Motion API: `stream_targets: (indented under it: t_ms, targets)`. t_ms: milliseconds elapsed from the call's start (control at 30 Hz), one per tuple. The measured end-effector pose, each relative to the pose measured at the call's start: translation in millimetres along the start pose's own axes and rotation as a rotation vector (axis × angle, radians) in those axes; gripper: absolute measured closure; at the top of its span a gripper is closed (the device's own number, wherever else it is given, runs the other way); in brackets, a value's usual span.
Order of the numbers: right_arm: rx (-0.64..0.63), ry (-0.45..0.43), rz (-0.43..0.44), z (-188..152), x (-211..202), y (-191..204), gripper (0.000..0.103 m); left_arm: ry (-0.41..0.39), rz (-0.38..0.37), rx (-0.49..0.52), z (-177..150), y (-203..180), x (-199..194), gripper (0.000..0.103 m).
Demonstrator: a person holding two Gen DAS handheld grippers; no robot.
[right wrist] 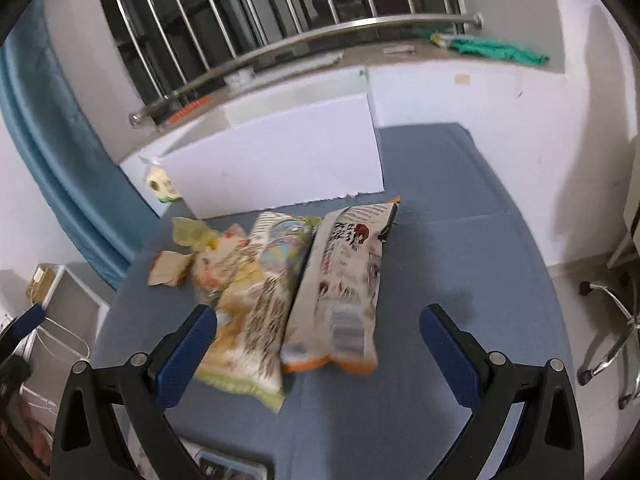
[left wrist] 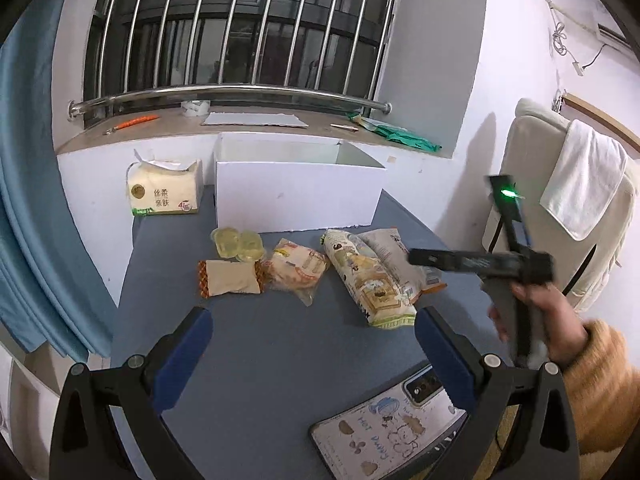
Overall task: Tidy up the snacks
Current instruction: 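Grasp the white printed bread bag with the right gripper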
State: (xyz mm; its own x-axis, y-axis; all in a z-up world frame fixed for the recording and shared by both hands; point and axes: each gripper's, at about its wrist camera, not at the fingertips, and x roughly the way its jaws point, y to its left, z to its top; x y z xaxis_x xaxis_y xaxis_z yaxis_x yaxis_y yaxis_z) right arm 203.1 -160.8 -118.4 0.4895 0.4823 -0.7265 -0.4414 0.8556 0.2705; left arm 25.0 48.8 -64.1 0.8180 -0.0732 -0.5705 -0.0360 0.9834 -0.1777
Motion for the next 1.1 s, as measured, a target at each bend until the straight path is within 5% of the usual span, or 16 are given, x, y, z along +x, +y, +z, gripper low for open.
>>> stream_targets:
  t_ms: [100, 200, 300, 367, 733, 1100]
  targets:
    - [-0.031, 0.036, -0.080, 13.3, 26.7, -2.2, 0.000, 0.011, 0.029, 0.004, -5.5, 3.3, -0.9, 0.000]
    - [-0.031, 0.101, -0.071, 19.3, 53.6, -4.8, 0.000, 0.026, 0.045, -0.002, -11.3, 9.8, -1.0, 0.000]
    - [-0.023, 0.119, -0.059, 17.9, 68.0, -7.9, 0.011, 0.046, 0.057, -0.023, -17.3, 18.5, 0.6, 0.000]
    - [-0.017, 0.113, -0.105, 17.3, 68.1, -11.0, 0.055, 0.052, 0.064, -0.029, -20.2, 22.9, 1.1, 0.000]
    - [0.032, 0.034, 0.012, -6.5, 7.0, -25.8, 0.060, 0.107, 0.074, -0.012, -10.7, 43.8, 37.5, 0.000]
    - [0.053, -0.086, 0.074, -47.4, -85.7, -28.5, 0.060, 0.255, 0.136, 0.053, 22.0, 66.0, 144.6, 0.000]
